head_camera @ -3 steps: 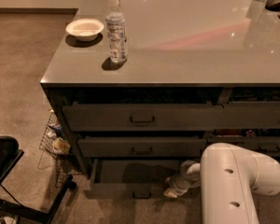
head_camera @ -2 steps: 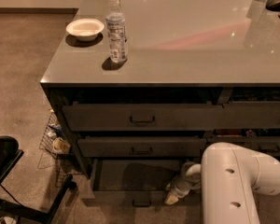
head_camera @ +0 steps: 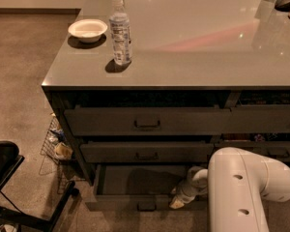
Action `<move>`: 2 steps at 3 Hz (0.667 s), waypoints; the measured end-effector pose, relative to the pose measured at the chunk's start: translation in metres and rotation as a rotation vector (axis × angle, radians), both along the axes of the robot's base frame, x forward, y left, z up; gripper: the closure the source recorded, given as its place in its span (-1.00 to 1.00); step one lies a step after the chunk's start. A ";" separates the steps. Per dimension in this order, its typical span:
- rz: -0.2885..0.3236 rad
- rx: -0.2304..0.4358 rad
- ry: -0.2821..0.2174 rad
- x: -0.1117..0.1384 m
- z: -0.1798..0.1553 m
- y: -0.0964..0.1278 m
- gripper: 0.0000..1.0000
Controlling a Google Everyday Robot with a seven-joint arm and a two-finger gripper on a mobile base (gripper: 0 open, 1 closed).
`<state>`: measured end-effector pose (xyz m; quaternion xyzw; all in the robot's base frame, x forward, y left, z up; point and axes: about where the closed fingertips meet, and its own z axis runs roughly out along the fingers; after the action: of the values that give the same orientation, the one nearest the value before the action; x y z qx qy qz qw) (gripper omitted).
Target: Open bottom drawer
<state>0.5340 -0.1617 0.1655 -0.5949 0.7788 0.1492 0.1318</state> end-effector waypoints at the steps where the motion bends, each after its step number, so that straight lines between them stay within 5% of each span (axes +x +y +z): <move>1: -0.017 -0.017 0.017 -0.016 0.004 0.000 1.00; 2: -0.026 -0.026 0.026 -0.024 0.005 0.001 1.00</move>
Offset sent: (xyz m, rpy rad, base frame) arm -0.3099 0.0127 0.0895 -0.3412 0.3138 -0.3266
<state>0.5097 -0.1609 0.1710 -0.5844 0.7900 0.1450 0.1158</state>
